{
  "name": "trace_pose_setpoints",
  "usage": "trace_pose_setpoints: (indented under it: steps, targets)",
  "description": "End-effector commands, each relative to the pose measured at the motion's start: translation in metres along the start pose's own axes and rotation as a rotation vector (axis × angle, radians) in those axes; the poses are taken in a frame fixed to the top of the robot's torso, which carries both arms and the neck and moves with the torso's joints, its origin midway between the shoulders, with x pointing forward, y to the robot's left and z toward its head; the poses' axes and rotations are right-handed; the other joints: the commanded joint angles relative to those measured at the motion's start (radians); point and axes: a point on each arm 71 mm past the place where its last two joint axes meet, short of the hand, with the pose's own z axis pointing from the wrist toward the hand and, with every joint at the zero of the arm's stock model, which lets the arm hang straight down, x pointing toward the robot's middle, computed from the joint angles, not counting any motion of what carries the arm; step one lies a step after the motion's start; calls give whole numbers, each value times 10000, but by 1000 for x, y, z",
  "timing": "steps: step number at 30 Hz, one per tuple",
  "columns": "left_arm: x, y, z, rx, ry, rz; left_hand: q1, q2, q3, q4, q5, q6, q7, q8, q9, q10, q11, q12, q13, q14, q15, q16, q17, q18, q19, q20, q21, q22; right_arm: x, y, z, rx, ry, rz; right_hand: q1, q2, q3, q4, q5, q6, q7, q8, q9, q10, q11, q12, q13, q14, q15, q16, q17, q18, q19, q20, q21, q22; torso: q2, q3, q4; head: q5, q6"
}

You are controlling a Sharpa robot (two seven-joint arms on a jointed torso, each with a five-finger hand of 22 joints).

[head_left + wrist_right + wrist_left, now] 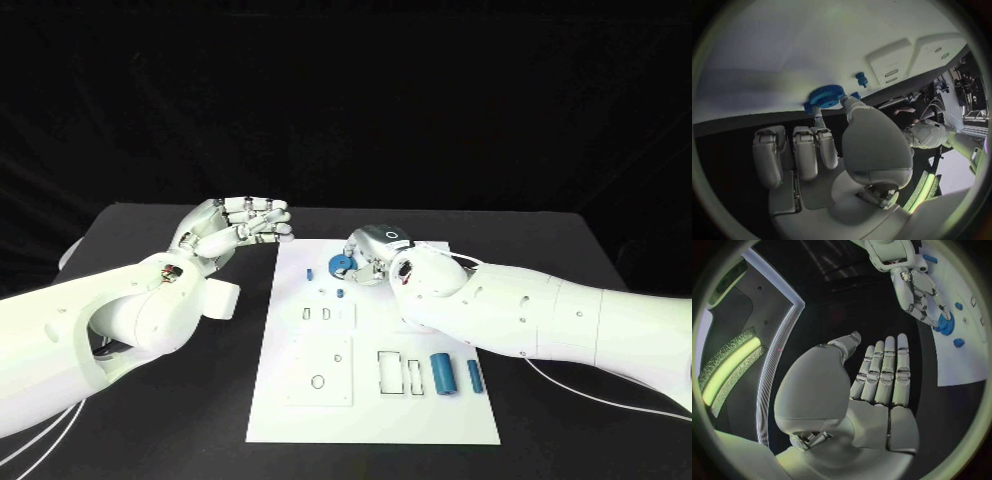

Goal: Assemble the parts on the task board

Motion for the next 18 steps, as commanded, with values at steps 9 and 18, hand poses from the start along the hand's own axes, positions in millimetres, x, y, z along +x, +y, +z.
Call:
trace_pose_setpoints:
  steps: [9,18]
  targets:
    - [1,-1,0,65,116,-89,-108,28,52,2,32,4,74,-65,-11,46,5,-37,-1,-65,17,-41,17,34,-59,-9,-10,-11,0,-9,-11,95,129,227,-106,41,-46,-10,54,156,-14,-28,5,1048,-8,38,2627,1043,8,33,2634,-68,1047,34,44,2627,5,8,-1,-3,-17]
    - [-2,-1,-1,60,45,-54,-122,25,71,-15,32,-3,80,-70,-13,40,10,-44,-2,-76,21,-56,32,33,-68,-6,-12,-15,-28,-37,-42,53,-721,1440,151,-63,81,-54,156,143,-11,-98,-11,1048,-17,38,2627,1043,-25,33,2634,-68,1047,-4,44,2627,-12,14,-60,9,16]
